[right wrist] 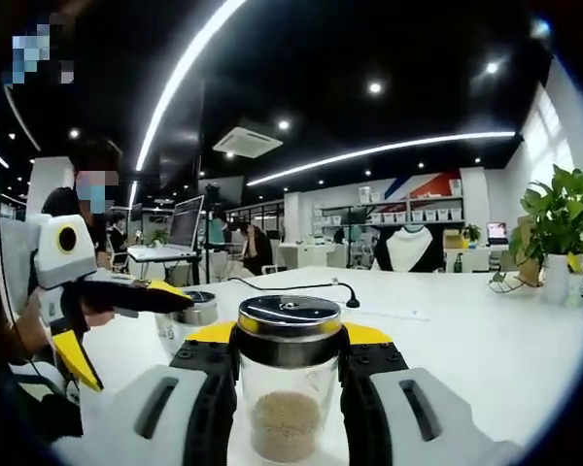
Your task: Rotate the seasoning bottle until the label or dispensing opening points toward the visible target arrow and the bottle remains upright within the marked orientation range
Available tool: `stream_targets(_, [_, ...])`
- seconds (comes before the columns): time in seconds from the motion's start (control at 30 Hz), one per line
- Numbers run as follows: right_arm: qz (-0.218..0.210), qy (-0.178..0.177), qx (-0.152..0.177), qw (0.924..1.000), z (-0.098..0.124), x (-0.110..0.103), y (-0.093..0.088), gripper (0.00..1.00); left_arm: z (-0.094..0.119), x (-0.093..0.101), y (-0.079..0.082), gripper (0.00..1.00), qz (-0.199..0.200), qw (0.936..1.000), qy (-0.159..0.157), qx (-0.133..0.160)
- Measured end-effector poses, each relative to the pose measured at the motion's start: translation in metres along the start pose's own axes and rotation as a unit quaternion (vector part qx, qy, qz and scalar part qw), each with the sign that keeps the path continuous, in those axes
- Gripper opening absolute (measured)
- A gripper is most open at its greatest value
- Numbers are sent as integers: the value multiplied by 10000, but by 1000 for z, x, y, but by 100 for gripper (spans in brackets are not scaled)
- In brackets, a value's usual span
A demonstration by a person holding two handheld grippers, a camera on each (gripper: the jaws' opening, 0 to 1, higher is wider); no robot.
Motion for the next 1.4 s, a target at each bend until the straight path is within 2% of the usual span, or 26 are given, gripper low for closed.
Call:
stream_targets(0.53, [120, 428, -78, 9990, 10, -12, 0, 37, -12, 7, -7, 77, -9, 9997, -242, -95])
stream_targets(0.83, [171, 642, -42, 9978, 12, -10, 6, 37, -15, 8, -11, 77, 19, 9994, -318, -143])
stream_targets(1.17, [176, 993, -96, 9949, 12, -36, 0, 37, -19, 11, -14, 74, 51, 9990, -401, -175])
stream_targets(1.4, [-13, 1352, -69, 9908, 7, -48, -4, 37, -21, 10, -20, 73, 109, 9978, -639, -157])
Point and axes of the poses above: the point that each gripper's makers call its tool centre point, and the gripper's own axes: z roughly backward along the fingers, x roughly to its right, y roughly out of its top, the point moved 10 cm from there along z, roughly backward along the fingers, and after that the axes turned 1 degree about -z, right-handed, at the moved point
